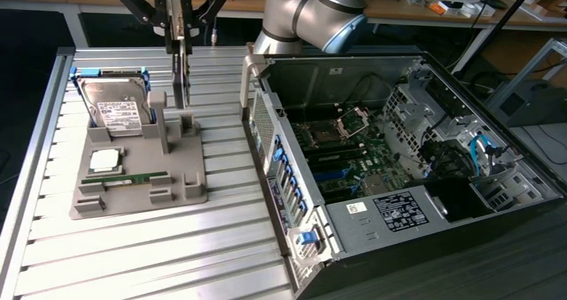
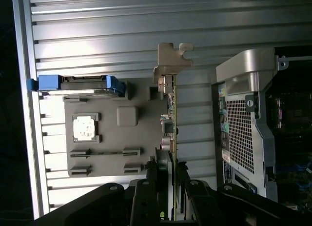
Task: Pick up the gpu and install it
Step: 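Pick up the gpu and move the gpu toward the slot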
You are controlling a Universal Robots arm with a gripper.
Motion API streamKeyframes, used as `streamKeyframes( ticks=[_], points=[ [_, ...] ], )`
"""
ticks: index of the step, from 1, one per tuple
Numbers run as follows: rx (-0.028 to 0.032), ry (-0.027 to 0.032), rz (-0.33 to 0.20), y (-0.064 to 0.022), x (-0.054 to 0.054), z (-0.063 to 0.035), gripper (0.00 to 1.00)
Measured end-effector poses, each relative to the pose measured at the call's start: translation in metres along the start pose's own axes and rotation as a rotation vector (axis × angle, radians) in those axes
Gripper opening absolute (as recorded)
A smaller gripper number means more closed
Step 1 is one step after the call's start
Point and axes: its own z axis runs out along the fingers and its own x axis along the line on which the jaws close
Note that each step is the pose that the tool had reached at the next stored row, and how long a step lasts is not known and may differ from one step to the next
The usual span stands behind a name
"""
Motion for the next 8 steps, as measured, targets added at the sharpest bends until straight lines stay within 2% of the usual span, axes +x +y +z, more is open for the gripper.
streamKeyframes(
  ticks=[8],
  points=[
    [0.0000, -0.0001, 0.000, 0.0002, -0.0002, -0.0057, 0.27]
  ],
)
